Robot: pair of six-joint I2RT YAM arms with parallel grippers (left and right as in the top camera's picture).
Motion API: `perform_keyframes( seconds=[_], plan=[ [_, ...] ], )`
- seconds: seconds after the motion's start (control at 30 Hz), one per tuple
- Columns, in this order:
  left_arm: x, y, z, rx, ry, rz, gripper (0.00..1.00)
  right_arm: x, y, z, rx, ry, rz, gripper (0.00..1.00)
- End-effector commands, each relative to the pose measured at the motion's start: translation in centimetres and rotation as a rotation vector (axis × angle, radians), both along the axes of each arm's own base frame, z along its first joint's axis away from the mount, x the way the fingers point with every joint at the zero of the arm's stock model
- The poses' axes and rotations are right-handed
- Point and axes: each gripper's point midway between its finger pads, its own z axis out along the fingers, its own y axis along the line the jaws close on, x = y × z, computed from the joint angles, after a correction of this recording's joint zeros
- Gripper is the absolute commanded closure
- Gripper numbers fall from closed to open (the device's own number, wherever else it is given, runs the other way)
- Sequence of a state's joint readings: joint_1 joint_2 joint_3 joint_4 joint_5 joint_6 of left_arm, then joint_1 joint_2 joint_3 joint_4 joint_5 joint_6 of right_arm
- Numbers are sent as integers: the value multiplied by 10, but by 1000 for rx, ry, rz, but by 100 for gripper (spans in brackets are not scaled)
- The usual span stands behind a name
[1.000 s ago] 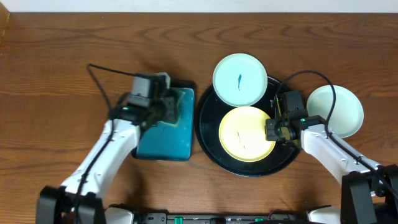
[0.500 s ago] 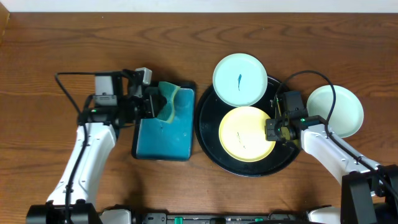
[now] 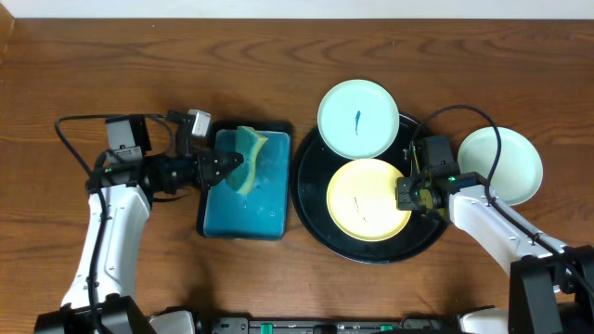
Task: Clean dirty plates on tray and stack at the side
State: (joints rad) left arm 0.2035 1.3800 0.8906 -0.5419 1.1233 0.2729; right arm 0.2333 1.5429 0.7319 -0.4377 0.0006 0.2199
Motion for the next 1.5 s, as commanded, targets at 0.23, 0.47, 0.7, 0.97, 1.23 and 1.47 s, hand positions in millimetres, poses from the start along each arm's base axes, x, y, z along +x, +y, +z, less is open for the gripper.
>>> perform_keyframes(
  seconds=[0.23, 0.47, 0.7, 0.97, 1.23, 1.47],
  plan=[
    [-1, -6, 22, -56, -160, -80, 92, -1, -8, 0, -45, -8, -30, 99],
    [10, -4, 31, -69, -186, -55, 93, -1, -8, 0, -45, -8, -30, 99],
    [17, -3, 36, -67, -221, -48, 93, -1, -8, 0, -45, -8, -30, 99],
    [23, -1, 42, -54, -280, -52, 93, -1, -8, 0, -45, -8, -30, 99],
    [31, 0, 49, -75, -282, -25, 93, -1, -8, 0, -45, -8, -30, 99],
    [32, 0, 50, -77, -283, -21, 93, -1, -8, 0, -45, -9, -30, 99]
  ],
)
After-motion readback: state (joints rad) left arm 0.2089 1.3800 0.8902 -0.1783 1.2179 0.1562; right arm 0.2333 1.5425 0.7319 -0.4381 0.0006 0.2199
